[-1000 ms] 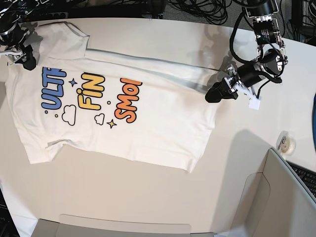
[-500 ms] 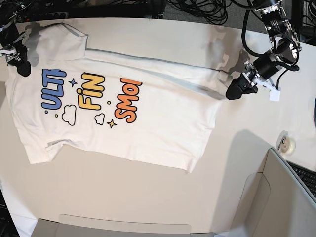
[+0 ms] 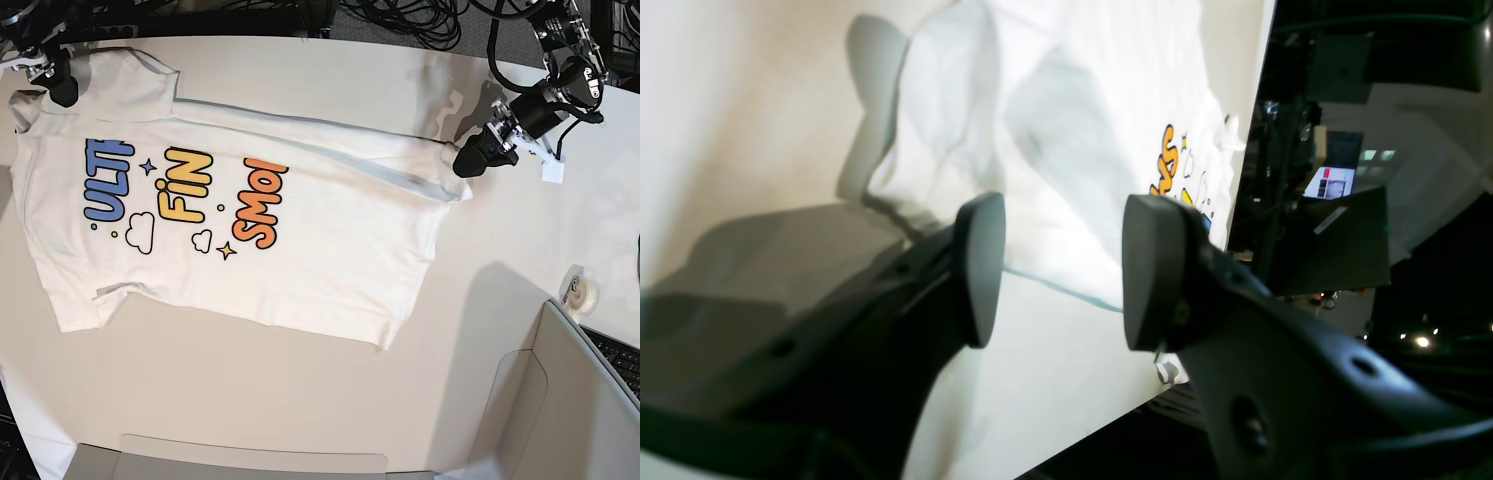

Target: Layout the t-shirt on the table in an organized manner, then fold the t-shirt properly

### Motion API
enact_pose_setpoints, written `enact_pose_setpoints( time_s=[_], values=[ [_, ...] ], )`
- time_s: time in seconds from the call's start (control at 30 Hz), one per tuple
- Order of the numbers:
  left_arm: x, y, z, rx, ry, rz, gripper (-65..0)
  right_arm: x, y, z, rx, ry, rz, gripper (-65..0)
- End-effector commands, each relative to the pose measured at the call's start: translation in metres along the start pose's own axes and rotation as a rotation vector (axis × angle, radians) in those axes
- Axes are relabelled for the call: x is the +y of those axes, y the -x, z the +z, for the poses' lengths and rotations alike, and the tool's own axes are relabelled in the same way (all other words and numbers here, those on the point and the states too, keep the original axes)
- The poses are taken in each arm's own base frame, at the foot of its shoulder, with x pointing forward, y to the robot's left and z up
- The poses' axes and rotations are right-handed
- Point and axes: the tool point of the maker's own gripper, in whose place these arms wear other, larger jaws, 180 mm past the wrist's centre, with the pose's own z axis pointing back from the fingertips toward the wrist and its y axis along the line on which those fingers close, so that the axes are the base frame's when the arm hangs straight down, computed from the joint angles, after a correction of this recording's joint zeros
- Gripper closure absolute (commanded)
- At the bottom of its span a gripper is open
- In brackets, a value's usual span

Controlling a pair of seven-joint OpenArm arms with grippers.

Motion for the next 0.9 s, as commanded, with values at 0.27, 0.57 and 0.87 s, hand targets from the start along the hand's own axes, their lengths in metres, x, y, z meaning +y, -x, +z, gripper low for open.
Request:
enact_pose_setpoints(
  time_s=[0.27,0.57,0.87],
  values=[
    [-0.006,-0.003,0.004,-0.006,0.017,-0.018,-28.4,-0.001,0.007,0.018,0.010,-0.027,-0.021,-34.2],
    [-0.003,-0.002,0.007,-0.007,0.008,-0.015,-28.4,0.000,0.046,-0.020,0.135,-0.105,-0.135,-34.2],
    [0.001,0.003,0.009,-0.002,-0.003,-0.005,-28.3,0.008,0.049,-0.028,0.152,-0.131,-0.130,-9.1]
  ],
)
